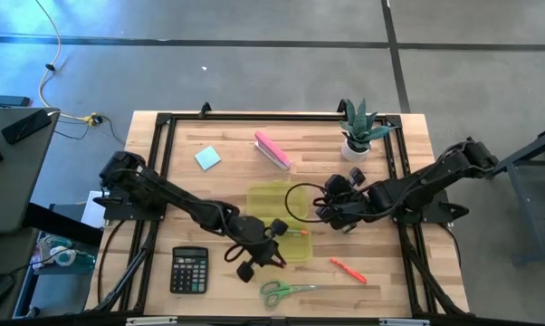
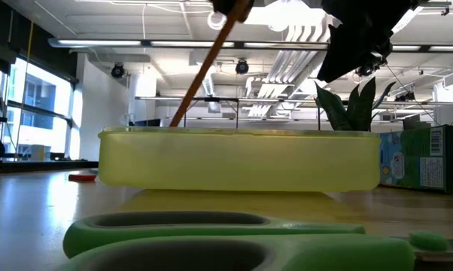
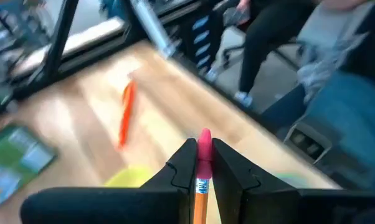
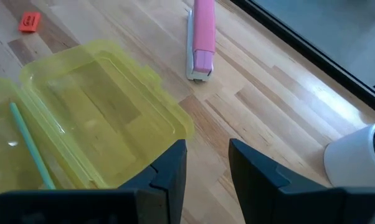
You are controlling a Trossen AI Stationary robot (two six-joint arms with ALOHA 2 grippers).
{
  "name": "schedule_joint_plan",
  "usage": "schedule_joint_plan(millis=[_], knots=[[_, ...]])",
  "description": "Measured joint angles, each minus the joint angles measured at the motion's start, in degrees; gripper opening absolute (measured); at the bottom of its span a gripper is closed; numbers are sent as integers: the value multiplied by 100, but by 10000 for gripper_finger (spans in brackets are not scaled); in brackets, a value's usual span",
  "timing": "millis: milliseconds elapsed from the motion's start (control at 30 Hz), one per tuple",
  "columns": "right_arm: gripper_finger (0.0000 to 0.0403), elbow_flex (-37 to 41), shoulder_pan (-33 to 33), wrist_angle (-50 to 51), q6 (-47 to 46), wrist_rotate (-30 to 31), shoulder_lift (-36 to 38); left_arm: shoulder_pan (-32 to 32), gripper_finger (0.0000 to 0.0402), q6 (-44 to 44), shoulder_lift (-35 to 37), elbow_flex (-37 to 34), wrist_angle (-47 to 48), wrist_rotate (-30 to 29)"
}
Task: Pack school essentials
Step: Put the orange pencil into the yellow supply box, then put the orange pen into the yellow supply box
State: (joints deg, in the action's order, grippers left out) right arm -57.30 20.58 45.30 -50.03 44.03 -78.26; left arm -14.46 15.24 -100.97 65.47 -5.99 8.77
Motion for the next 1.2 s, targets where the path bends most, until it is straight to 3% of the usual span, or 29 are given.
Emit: schedule_joint_plan(millis=[167, 367, 800, 1200], knots=[[112, 0, -80, -150, 117, -18, 0, 138, 29, -23, 2, 0, 272, -375], [112, 0, -149, -186, 106, -131, 0, 289, 29, -269, 2, 0, 700, -410], [112, 0, -147, -190, 246, -238, 0, 387, 34, -506, 2, 0, 580, -698], [112, 0, -147, -192, 243, -251, 0, 616, 110, -757, 2, 0, 695, -702]])
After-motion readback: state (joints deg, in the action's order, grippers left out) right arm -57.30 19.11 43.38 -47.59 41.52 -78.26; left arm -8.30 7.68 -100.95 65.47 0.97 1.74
